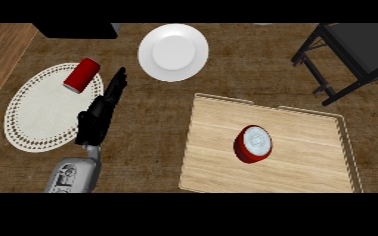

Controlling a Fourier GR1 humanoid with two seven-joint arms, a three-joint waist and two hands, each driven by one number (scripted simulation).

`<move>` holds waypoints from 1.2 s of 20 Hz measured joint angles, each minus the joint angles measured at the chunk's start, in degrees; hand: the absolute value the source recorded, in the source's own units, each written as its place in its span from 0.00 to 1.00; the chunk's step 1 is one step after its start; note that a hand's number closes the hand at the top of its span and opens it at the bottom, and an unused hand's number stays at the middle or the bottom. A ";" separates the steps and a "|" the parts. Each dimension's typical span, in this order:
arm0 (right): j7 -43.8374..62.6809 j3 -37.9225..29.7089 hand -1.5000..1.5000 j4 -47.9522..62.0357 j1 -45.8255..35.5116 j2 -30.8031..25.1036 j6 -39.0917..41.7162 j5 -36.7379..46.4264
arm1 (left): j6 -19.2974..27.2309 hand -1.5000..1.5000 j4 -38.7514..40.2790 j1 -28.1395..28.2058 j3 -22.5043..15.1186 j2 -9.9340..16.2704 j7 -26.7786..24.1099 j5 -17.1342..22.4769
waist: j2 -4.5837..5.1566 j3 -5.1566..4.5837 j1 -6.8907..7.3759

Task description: Pick the lemon from the tray and place it in the tiered shelf

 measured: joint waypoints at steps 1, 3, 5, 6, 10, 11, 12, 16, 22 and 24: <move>0.57 -0.85 0.00 0.19 -0.33 -0.68 0.71 -0.97 | 0.26 0.50 -0.27 0.37 -0.26 -0.29 0.06 -0.18 | -0.02 0.00 -0.04; 2.25 -2.80 0.00 0.72 -1.97 -1.28 0.45 -2.95 | -0.14 0.50 -0.46 -0.24 0.11 0.07 0.57 0.21 | 0.01 0.01 0.07; 4.37 -4.83 0.00 1.23 -3.32 -2.83 0.56 -4.94 | -0.12 0.50 -0.13 -0.24 0.20 -0.03 0.42 0.31 | 0.02 0.00 -0.02; 4.69 -5.86 0.00 1.40 -3.19 -3.69 0.62 -5.91 | 0.33 0.50 -0.62 -0.54 -0.16 -0.57 1.23 0.09 | -0.01 0.00 -0.12; 9.18 -8.50 0.00 3.43 -3.34 -9.97 1.79 -7.93 | -0.25 0.50 -0.84 -0.24 0.37 0.20 0.96 0.46 | 0.11 0.02 -0.09; 10.09 -9.04 0.00 4.09 -2.93 -11.70 2.61 -8.33 | -0.52 0.50 -0.92 -0.36 0.55 0.58 1.12 0.55 | 0.14 0.03 -0.09; 11.09 -9.61 0.00 4.89 -2.33 -13.52 3.44 -8.71 | -0.52 0.50 -0.92 -0.17 0.61 0.69 0.90 0.51 | 0.18 0.04 -0.12; 14.91 -10.25 0.00 8.25 1.25 -20.33 9.55 -8.96 | -0.17 0.50 -0.62 -0.12 0.65 0.40 0.62 0.42 | 0.30 0.13 -0.49; 13.37 -11.27 0.00 11.97 9.34 -27.46 17.88 -9.23 | -0.10 0.50 -0.78 0.63 0.89 0.28 -0.30 0.73 | 0.47 0.36 -0.74; 11.83 -11.29 0.00 12.68 12.02 -28.90 20.47 -9.10 | 0.27 0.50 -0.57 0.27 0.60 -0.12 -0.05 0.42 | 0.48 0.42 -0.98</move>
